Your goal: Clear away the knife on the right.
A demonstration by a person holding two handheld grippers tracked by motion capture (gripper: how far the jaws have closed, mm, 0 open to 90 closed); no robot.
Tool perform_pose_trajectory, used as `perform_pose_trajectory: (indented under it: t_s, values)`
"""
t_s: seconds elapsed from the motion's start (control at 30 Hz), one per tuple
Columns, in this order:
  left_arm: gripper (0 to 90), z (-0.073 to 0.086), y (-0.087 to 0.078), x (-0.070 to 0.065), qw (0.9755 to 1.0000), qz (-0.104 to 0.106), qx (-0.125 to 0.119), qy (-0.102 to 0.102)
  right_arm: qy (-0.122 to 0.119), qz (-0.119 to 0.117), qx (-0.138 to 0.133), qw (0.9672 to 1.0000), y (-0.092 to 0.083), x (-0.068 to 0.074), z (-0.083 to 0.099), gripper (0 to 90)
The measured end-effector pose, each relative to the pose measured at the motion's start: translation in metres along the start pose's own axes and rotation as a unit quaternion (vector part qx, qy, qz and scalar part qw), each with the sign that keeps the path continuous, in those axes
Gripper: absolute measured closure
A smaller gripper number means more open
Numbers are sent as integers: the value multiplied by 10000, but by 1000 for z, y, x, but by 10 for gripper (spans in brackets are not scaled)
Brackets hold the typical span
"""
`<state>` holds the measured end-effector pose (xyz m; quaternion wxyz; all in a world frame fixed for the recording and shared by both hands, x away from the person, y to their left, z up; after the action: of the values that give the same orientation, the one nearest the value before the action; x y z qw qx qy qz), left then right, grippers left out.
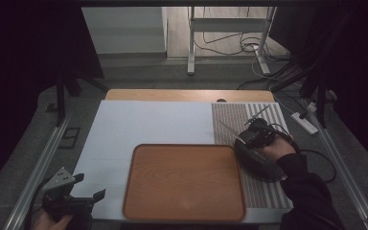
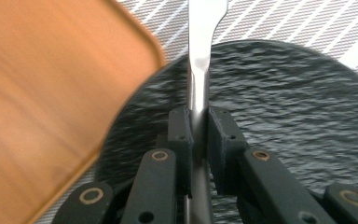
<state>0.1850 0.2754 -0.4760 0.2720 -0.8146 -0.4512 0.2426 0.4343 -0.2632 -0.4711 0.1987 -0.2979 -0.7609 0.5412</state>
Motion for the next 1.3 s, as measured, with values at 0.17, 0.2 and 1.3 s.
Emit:
perform_pose_trajectory:
  t_s: [0.17, 0.2, 1.3]
  values:
    - [34, 0, 0, 0, 10000, -4, 9, -2, -112, -83, -3, 9999, -1, 16, 2, 806]
    - [34, 0, 0, 0, 10000, -6, 10, -1, -154, -98, -4, 9998, -1, 20, 2, 806]
    - [39, 0, 1, -1, 10000, -36, 32, 37, -1168, -704, 704, 9882, 28, 160, 22, 800]
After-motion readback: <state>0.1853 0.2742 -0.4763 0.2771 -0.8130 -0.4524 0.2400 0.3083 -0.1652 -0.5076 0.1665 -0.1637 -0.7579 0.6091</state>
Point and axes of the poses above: each handheld gripper's, and its own axes: y roughly forward along the jaws, z roughly out of its underside, x roughly to its left, the point moved 2 cm from there along y, roughly forward along the jaws, and after that the axes turned 1 degree about -y, right-handed, at the moved point
